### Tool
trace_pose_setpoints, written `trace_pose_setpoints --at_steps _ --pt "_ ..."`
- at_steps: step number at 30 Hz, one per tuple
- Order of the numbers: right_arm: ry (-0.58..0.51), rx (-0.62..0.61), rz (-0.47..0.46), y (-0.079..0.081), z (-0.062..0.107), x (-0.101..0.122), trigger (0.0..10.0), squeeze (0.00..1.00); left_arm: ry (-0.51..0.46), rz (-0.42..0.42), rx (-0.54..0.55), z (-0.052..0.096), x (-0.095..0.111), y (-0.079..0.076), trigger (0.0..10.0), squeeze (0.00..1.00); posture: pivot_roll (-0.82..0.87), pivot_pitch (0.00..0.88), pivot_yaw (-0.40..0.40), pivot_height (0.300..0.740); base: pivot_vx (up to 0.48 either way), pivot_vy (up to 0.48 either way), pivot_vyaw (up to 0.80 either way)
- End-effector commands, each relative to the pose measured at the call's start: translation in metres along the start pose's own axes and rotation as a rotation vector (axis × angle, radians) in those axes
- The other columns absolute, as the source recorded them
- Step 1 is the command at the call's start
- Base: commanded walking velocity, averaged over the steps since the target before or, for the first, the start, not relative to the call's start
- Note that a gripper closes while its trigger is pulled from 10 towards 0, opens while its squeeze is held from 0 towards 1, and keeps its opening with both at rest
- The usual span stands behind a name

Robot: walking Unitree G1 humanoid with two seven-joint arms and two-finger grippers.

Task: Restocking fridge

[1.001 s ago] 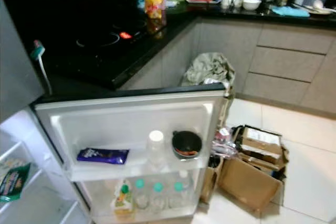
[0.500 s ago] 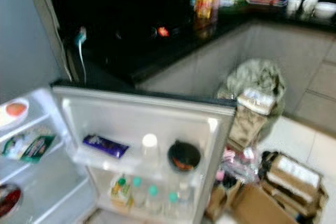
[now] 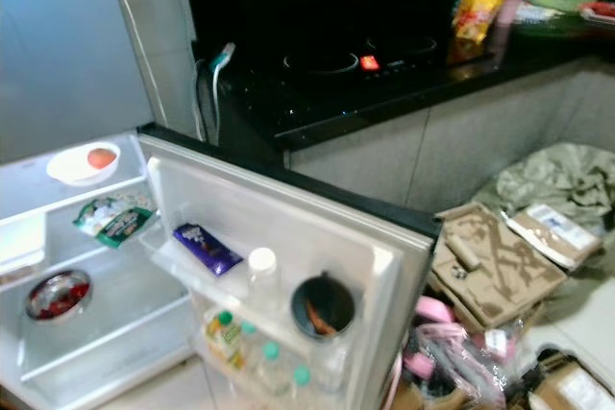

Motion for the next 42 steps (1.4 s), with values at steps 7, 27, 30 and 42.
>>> trace_pose_setpoints --at_steps 7,27,30,42 --pt "0.015 -0.007 0.004 0.0041 -0.0012 -0.003 10.0 0.0 0.029 0.013 0.025 0.0009 -0.0073 0.0022 10.0 0.0 -0.09 0.0 0.002 0.74 0.0 0.0 0.0" --pt "0.012 -0.008 0.012 0.0041 -0.0015 -0.0012 10.0 0.0 0.044 0.006 0.003 -0.0007 -0.0091 -0.0037 10.0 0.0 -0.09 0.0 0.002 0.74 -0.184 -0.146 0.0" --pt "0.011 -0.006 0.012 0.0044 -0.0015 -0.001 10.0 0.0 0.045 0.005 0.003 -0.0007 -0.0092 -0.0039 10.0 0.0 -0.1 0.0 0.003 0.74 -0.369 -0.289 0.0" --pt "0.012 -0.007 0.011 0.0044 -0.0014 -0.0019 10.0 0.0 0.039 0.008 0.0 -0.0012 -0.0079 -0.005 10.0 0.0 -0.1 0.0 0.003 0.74 -0.347 -0.287 0.0"
Point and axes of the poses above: a point about 5 cm out from each wrist's last joint towards the gripper, its own z axis pointing back from the gripper into the wrist, its own x axis along the axis of the wrist's last joint, y = z × x, the point moved 2 cm from there along -z, pointing out of the wrist towards the gripper, and after that the axes turned 9 degrees about z, right-handed, at the moved point
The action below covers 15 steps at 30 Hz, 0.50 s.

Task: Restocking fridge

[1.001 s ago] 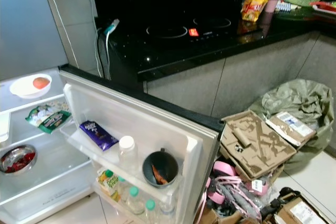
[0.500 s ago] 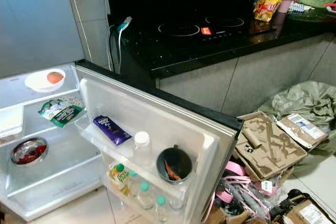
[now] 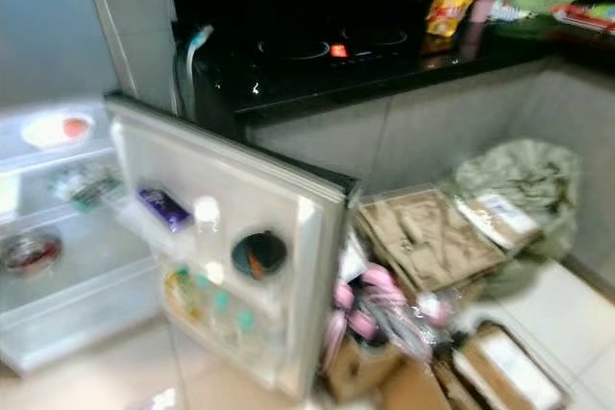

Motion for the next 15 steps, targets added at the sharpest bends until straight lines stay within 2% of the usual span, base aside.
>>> trace_pose_setpoints --at_steps 1,15 --pt "-0.008 -0.012 -0.002 -0.004 0.0007 0.0027 10.0 0.0 0.011 -0.003 0.004 0.0004 -0.0024 0.0008 10.0 0.0 -0.1 0.0 0.003 0.74 0.0 0.0 0.0" --pt "-0.031 -0.014 -0.011 -0.0047 0.0011 0.0036 10.0 0.0 0.013 -0.021 0.004 0.0012 -0.002 0.0032 10.0 0.0 -0.11 0.0 0.01 0.74 0.0 0.0 0.0"
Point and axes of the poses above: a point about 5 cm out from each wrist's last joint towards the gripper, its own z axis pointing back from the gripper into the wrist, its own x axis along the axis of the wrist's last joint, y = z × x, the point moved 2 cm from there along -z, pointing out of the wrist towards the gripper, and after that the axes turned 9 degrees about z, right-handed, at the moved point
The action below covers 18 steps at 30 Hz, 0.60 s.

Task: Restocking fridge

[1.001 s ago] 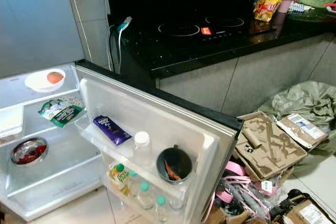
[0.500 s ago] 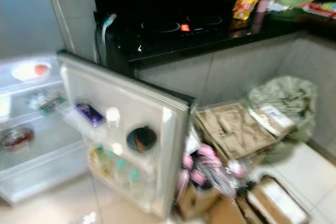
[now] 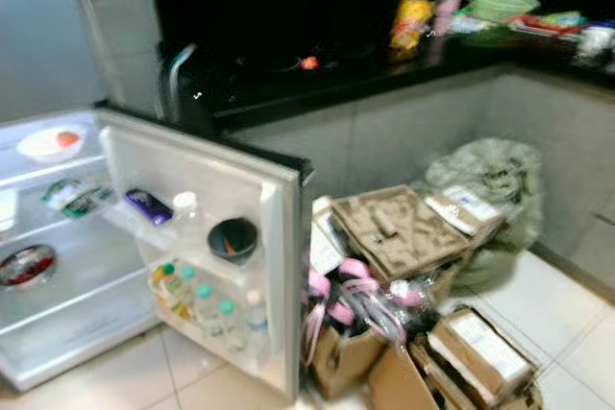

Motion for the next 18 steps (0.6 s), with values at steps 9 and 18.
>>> trace_pose_setpoints --at_steps 9,18 --pt "-0.118 -0.015 -0.019 -0.01 0.001 0.03 10.0 0.0 0.016 -0.022 0.0 0.001 -0.001 0.003 10.0 0.0 -0.11 0.0 0.01 0.74 0.0 0.0 0.25" --pt "-0.125 -0.026 -0.01 -0.011 0.002 0.033 10.0 0.0 0.015 -0.015 -0.002 0.001 -0.002 0.002 10.0 0.0 -0.11 0.0 0.01 0.74 0.0 0.0 0.75"
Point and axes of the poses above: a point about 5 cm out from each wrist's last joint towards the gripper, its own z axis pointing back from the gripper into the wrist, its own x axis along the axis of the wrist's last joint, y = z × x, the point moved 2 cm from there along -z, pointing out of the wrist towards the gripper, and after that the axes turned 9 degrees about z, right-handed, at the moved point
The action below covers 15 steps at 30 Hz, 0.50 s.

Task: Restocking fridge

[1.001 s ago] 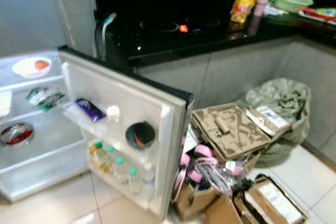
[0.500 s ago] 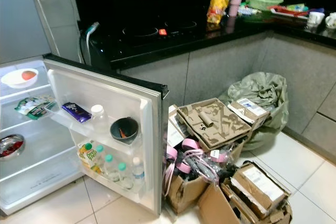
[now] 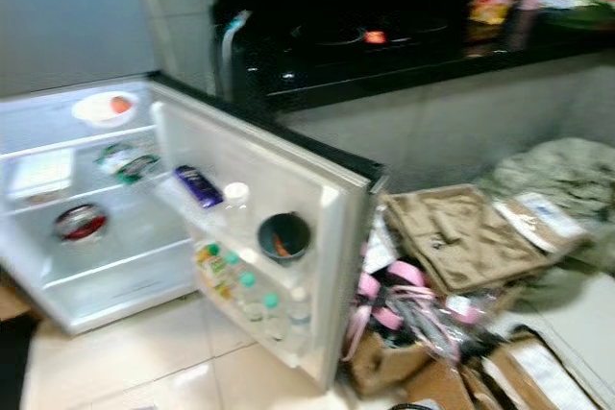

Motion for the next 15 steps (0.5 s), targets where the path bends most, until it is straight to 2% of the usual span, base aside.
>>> trace_pose_setpoints --at_steps 1,15 --pt "0.0 -0.011 -0.019 0.0004 0.0002 -0.003 10.0 0.0 0.019 -0.005 0.014 0.0017 -0.0044 0.0045 10.0 0.0 -0.11 0.0 0.01 0.74 0.0 0.0 0.74" --pt "0.008 -0.018 -0.018 0.0004 0.0005 -0.0061 10.0 0.0 0.018 -0.014 0.002 0.0011 -0.0045 0.002 10.0 0.0 -0.11 0.0 0.007 0.74 0.0 0.0 0.74"
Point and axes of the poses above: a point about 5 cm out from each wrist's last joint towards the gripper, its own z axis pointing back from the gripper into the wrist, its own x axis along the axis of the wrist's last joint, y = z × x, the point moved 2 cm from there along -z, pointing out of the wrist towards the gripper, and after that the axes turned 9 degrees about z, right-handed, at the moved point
